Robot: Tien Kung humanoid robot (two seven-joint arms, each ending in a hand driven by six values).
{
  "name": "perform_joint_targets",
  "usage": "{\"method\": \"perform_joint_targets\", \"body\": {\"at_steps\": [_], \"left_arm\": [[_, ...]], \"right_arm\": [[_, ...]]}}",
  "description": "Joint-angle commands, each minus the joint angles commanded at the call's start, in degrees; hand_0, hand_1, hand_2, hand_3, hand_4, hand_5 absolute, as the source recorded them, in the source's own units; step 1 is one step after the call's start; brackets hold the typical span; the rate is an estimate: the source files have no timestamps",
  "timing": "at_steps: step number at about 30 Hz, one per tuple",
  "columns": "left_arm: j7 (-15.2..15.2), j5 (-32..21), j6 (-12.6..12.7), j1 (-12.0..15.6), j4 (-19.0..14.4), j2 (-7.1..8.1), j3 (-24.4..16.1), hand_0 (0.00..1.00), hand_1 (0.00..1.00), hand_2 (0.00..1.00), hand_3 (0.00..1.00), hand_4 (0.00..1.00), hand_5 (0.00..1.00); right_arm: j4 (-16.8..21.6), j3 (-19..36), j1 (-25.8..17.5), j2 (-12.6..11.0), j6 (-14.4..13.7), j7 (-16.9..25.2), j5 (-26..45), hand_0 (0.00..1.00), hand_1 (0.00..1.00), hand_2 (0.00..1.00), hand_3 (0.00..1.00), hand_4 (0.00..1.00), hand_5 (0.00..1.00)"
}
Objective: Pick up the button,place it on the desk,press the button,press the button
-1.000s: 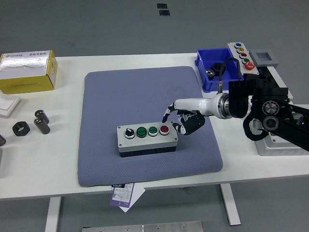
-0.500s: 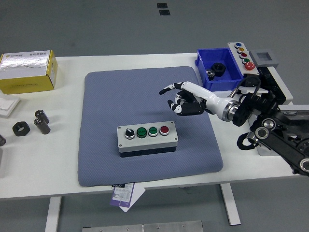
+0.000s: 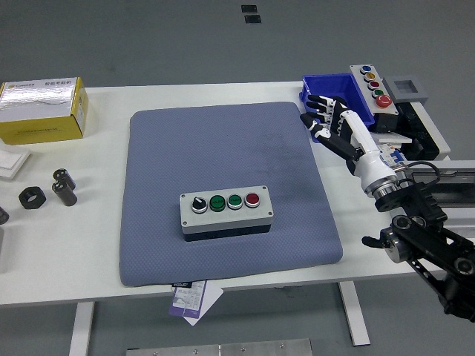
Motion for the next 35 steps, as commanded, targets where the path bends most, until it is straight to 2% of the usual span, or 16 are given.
{"method": "perform_joint_targets", "body": {"at_steps": [6,11,12,21,35], "left_arm": [[-0.02,0.08,0.03,-0.28,0.01,0.22,-0.11,0.625,0.511,0.488,0.604,0.703,0.159],[-0.01,0.22,0.0,-0.45,0.02,0.14,-0.22,0.625,0.511,0.488,0.604,0.703,0.159],[-0.01,0.39,-0.01,-0.48,0.01,0.13,-0.35,0.625,0.511,0.489,0.604,0.703,0.16],[0.0,1.5,0.04,-0.31,-0.09,0.49,-1.62,0.625,0.511,0.49,0.605,0.704,0.161],[-0.07,1.82,0.04,-0.5,-0.04,0.72,-2.37,0.625,0.512,0.493,0.606,0.704,0.161]], "right_arm": [[1.74,0.85,-0.87,-0.35,-2.58,-0.15,-4.83,0.895,0.872,0.889,0.886,0.979,0.692],[2.37,1.78,-1.73,-0.77,-2.96,-0.23,-6.47,0.895,0.872,0.889,0.886,0.979,0.692],[2.36,2.03,-1.98,-0.88,-3.01,-0.19,-6.5,0.893,0.871,0.893,0.899,0.987,0.622],[2.43,3.32,-3.72,-1.22,-3.75,-0.48,-7.01,0.894,0.871,0.905,0.916,0.987,0.596],[3.45,3.91,-3.93,-1.66,-5.52,-2.89,-11.29,0.893,0.875,0.913,0.925,0.979,0.547]]}}
